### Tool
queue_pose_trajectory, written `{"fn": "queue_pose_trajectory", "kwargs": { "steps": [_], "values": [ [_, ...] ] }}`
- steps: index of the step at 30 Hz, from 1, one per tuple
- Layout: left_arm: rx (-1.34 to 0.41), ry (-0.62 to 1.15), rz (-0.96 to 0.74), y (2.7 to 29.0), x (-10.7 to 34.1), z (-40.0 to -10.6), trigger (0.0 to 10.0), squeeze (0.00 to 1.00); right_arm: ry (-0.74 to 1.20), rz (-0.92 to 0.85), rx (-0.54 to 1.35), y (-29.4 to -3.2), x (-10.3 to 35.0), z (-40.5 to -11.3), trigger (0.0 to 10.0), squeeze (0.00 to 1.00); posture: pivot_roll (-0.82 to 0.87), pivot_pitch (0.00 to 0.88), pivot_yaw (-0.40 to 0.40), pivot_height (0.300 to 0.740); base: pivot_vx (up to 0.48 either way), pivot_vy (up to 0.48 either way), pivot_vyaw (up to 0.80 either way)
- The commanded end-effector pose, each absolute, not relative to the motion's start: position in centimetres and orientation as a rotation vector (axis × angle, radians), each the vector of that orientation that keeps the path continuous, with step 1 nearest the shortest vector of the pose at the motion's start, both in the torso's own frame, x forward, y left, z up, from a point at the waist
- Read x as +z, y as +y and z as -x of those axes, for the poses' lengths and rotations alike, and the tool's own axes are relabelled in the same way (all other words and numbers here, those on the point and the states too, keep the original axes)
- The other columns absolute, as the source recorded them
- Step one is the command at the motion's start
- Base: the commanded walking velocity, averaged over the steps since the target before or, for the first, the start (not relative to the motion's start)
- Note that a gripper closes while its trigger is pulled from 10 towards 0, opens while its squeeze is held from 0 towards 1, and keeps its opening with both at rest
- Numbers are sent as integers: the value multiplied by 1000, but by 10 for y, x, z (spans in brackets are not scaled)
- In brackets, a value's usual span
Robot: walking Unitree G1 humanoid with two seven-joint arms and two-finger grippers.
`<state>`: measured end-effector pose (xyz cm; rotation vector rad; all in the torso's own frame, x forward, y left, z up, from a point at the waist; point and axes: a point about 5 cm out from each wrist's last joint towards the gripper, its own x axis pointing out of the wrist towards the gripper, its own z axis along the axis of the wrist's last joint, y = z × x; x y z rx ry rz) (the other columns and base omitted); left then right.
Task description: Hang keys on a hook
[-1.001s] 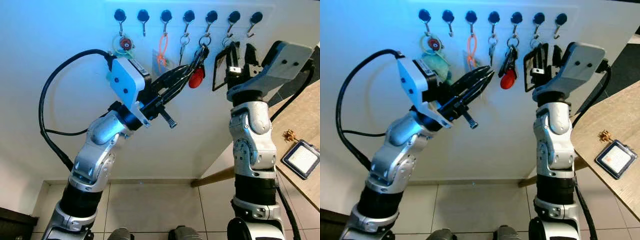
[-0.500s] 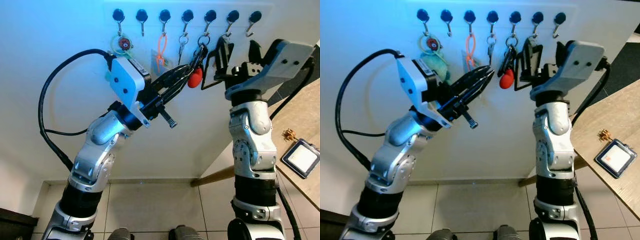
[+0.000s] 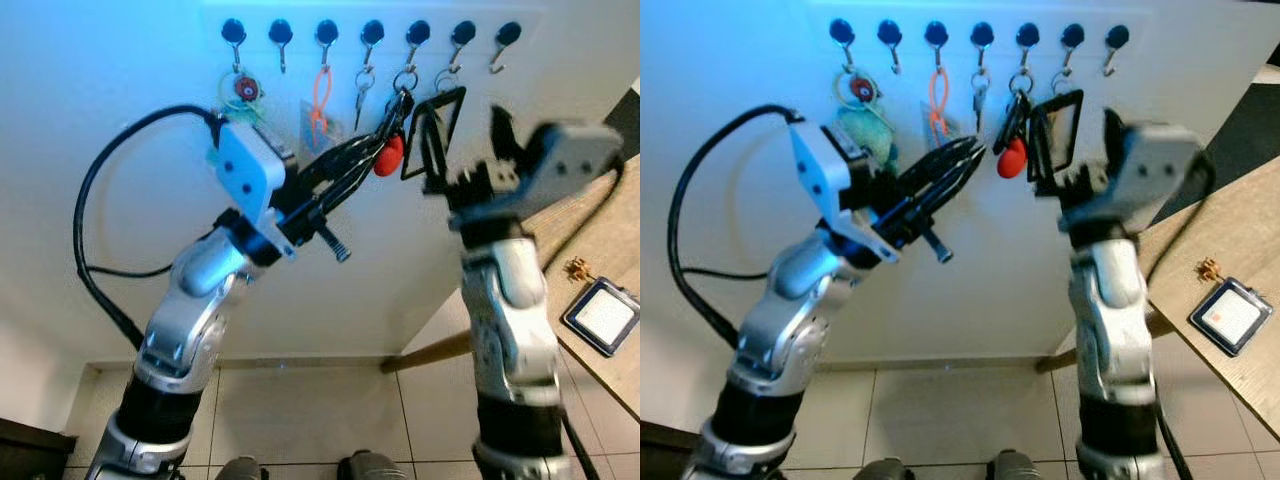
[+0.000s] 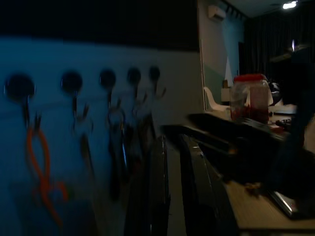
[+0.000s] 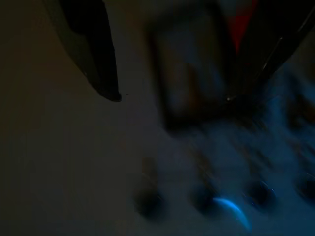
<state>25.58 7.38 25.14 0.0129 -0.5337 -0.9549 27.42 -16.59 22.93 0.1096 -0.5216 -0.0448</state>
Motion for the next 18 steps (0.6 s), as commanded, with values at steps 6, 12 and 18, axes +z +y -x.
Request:
{"fn": "queue_pose_trajectory", "kwargs": {
  "steps": [6, 12, 18],
  "values": [
    [-894, -295, -25, 109, 182, -252, 10000, 0, -174, -84, 17, -171, 131, -254, 10000, 0, 13, 119, -18, 740, 0, 0, 0],
    [-462, 38, -92, 167, 79, -254, 10000, 0, 190, -78, 69, -179, 36, -238, 10000, 0, 19, 100, -10, 740, 0, 0, 0],
    [-84, 492, -127, 210, -11, -231, 10000, 0, 455, -74, 35, -189, -18, -223, 10000, 0, 22, 83, -17, 740, 0, 0, 0]
  ]
}}
